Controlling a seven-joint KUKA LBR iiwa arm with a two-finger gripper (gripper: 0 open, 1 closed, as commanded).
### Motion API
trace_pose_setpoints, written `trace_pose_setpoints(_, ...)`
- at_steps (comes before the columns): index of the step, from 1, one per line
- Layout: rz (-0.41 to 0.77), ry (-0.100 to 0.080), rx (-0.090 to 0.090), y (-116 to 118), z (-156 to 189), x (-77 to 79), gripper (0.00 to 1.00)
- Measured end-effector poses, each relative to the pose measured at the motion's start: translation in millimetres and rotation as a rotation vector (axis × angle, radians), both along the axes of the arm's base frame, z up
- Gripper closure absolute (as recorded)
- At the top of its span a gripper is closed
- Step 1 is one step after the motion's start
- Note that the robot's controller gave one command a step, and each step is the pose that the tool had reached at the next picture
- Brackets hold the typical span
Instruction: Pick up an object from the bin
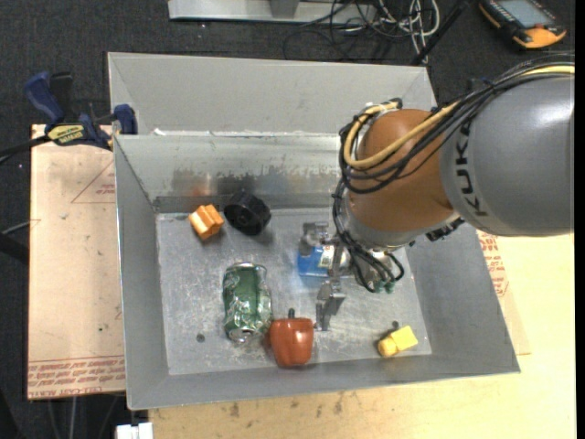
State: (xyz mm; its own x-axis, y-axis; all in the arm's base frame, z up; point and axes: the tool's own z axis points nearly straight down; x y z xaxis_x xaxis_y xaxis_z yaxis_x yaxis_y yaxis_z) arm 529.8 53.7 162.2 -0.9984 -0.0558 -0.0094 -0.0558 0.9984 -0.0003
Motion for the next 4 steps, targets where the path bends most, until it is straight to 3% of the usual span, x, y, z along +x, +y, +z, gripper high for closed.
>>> trace_pose_setpoints(1,0.047,0.007,0.001,-20.9,-47.6,61.3,1.00)
trace_pose_setpoints(3,0.041,0.008,0.001,-20.8,-37.5,64.6,1.00)
trace_pose_setpoints(4,0.036,0.006,0.001,-33.5,45.2,65.2,1.00)
